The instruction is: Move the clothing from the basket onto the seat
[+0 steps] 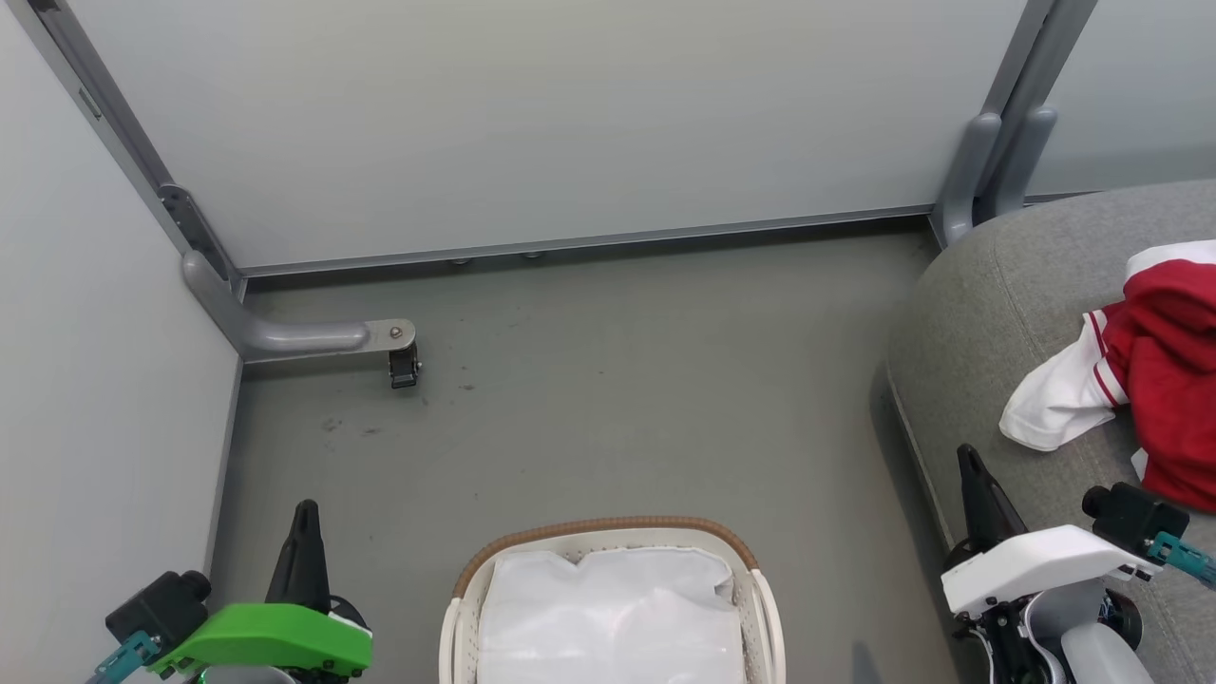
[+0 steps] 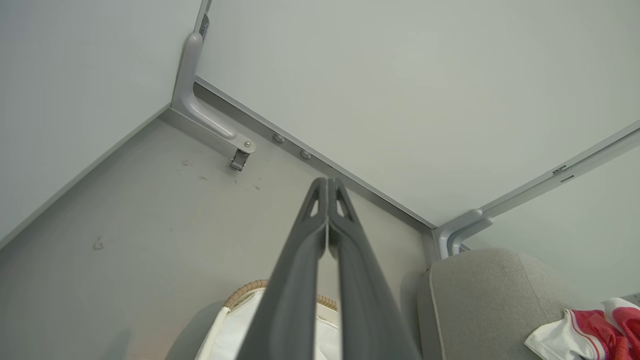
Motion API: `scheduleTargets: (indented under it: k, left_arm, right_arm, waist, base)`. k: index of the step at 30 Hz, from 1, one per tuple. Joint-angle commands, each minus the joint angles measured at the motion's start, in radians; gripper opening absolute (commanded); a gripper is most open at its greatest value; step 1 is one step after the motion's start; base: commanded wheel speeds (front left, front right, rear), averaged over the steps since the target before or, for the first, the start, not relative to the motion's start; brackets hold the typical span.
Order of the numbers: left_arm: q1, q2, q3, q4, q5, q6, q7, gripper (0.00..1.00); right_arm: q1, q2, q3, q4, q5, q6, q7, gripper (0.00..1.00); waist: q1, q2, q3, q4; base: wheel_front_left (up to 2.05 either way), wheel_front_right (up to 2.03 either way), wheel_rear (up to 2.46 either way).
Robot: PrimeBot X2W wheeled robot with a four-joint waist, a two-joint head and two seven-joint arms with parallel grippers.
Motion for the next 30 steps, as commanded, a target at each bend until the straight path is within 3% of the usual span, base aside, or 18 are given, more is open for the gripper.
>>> scheduleTargets:
  k: [1,30]
  left_arm:
    - [-0.027,0.009,0.009,-0.020,-0.034,-0.001,0.008,0.00]
    - [-0.045,0.010,0.056,-0.055,-0.369,-0.001,0.102,0.00]
  right_arm:
    - [-0.005,-0.006,-0.006,-0.020,0.037,0.000,0.009,0.00]
    - [0.010,-0.009,-0.037,-0.067,0.400,-0.001,0.103,0.00]
  waist:
    - [0.0001,0.0000,-0.001,-0.001]
    - [0.0001,0.0000,-0.015,-0.015]
  base:
    - [0.00,0.00,0.00]
    - [0.00,0.00,0.00]
